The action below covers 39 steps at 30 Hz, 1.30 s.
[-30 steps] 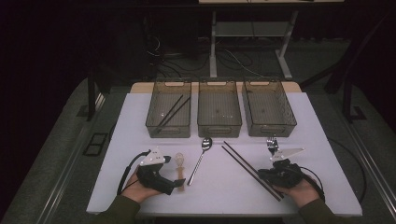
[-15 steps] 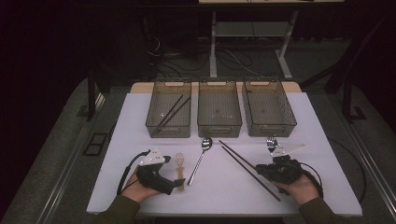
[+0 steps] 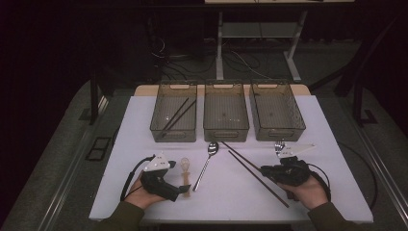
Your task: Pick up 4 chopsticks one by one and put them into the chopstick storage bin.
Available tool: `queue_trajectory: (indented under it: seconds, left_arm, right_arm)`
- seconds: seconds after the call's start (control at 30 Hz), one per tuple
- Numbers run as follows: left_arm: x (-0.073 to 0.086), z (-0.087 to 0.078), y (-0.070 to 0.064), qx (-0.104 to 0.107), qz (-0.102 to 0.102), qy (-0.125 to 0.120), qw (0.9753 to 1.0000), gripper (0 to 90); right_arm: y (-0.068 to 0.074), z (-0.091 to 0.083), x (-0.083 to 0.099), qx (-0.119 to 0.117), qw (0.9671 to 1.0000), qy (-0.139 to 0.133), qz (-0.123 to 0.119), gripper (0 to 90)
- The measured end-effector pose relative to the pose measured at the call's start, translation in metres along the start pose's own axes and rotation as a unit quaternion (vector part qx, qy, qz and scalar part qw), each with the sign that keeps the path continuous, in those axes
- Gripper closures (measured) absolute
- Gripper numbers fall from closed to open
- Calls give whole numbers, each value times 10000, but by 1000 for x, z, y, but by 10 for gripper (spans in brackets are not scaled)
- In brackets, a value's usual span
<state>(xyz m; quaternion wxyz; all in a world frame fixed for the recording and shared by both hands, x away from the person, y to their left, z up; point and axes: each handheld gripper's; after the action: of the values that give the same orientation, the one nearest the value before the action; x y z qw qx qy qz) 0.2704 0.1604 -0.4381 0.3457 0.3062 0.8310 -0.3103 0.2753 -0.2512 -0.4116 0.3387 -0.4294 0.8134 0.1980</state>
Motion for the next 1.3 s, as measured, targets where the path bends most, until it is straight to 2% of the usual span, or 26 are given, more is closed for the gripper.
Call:
queue_trajectory:
  seconds: [0.2,0.37,0.87,1.13,1.3]
  left_arm:
    - [0,0,2,59,27,-106,9999,0]
    - [1,0,1,50,131,-68,9999,0]
    - [0,0,1,101,148,-71,9998,0]
    - [0,0,0,109,186,-56,9998,0]
    - [-1,1,-1,97,220,-52,9997,0]
  right_arm:
    - [1,2,-8,-44,10000,-76,-38,841]
    - [0,2,-15,-66,9999,-117,-68,841]
    - [-4,11,-42,-121,9996,-258,-18,841]
    - [-4,19,-56,-59,9994,-321,-90,841]
    - [-5,23,-67,28,9993,-359,-24,841]
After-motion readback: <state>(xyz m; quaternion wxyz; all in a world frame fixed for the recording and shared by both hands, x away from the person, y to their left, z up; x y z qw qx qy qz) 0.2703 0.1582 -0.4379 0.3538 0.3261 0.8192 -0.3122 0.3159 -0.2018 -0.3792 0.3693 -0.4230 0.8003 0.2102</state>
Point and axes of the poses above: each handheld gripper's, and its own axes: z roughly forward along the jaws, x roughly out of its underside, y roughly to its left, and after that the axes turned 12 degrees about -z, right-handed
